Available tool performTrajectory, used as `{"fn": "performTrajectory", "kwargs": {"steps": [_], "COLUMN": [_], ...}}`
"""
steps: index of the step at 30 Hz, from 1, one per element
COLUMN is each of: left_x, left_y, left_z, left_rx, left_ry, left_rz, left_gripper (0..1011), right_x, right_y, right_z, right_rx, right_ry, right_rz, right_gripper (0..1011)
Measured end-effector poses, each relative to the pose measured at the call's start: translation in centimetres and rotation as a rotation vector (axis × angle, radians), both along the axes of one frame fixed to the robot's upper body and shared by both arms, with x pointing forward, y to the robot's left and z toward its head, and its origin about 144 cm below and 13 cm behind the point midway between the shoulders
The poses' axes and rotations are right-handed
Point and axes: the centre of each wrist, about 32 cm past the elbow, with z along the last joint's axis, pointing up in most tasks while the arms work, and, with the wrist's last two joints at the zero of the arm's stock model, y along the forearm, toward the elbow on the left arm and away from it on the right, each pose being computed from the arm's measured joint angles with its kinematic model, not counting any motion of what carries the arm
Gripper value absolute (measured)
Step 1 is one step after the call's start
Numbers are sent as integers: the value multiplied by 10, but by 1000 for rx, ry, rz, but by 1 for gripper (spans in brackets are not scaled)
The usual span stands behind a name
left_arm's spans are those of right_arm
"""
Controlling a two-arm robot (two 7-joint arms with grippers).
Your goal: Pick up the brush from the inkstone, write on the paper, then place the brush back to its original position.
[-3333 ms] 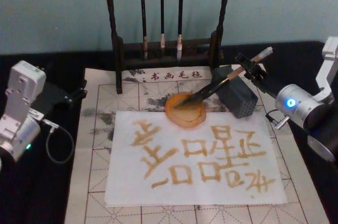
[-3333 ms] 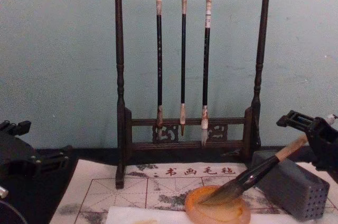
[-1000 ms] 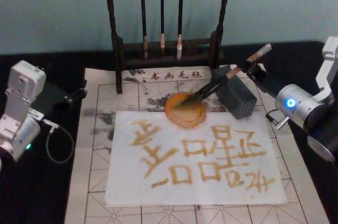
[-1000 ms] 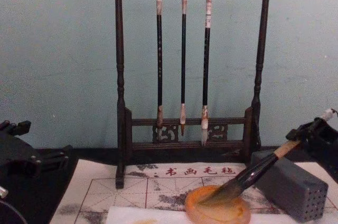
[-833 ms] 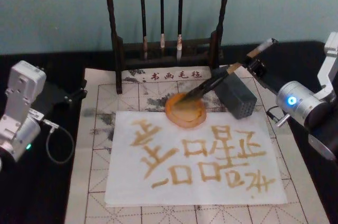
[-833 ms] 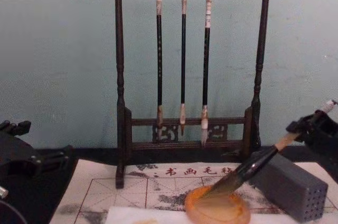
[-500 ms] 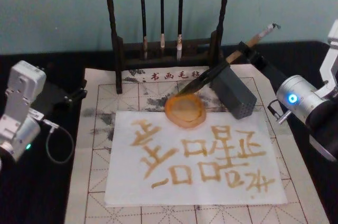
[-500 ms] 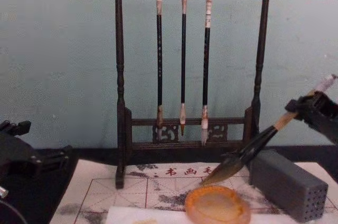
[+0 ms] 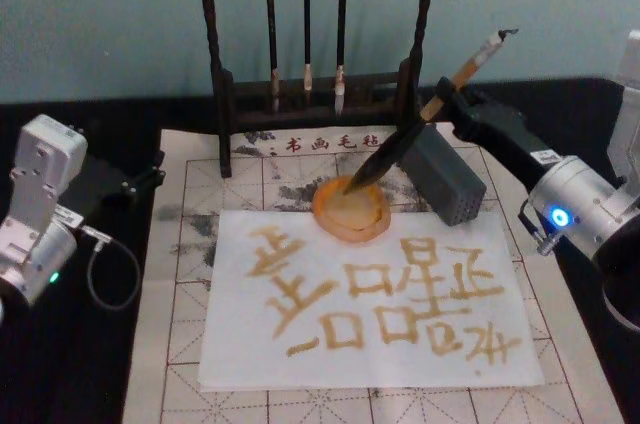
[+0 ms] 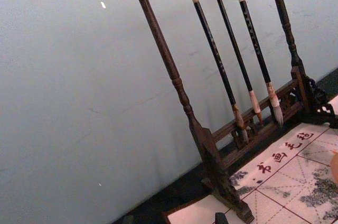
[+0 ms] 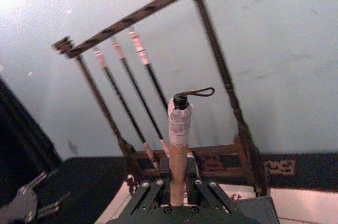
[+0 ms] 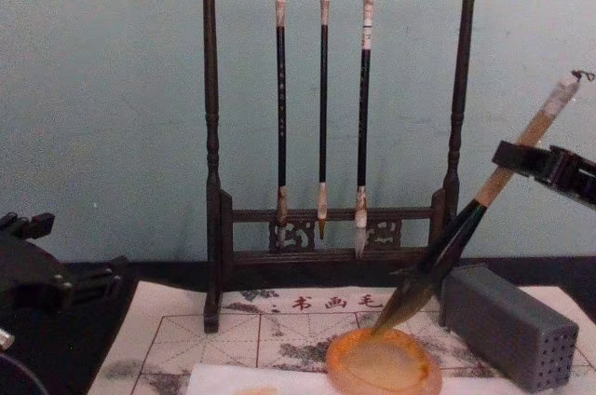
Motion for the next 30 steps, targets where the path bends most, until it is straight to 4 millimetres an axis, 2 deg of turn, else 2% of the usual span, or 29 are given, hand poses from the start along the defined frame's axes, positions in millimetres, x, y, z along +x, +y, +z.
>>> {"fn": "performTrajectory", "kwargs": {"steps": [18,30], "left_x": [0,0], "left_y": [0,0], "left_z": [0,0], "left_rx": [0,0], "left_ry": [0,0], "left_rz": [0,0], "left_gripper": [1001,1001], "right_x": [-38,-44], "right_y": [-1,15], "right_z": [-5,-17], "right_rx": [-124,-200], "right_ry": [-191,-254], "right_rz": [153,197], "right_gripper": [177,177]}}
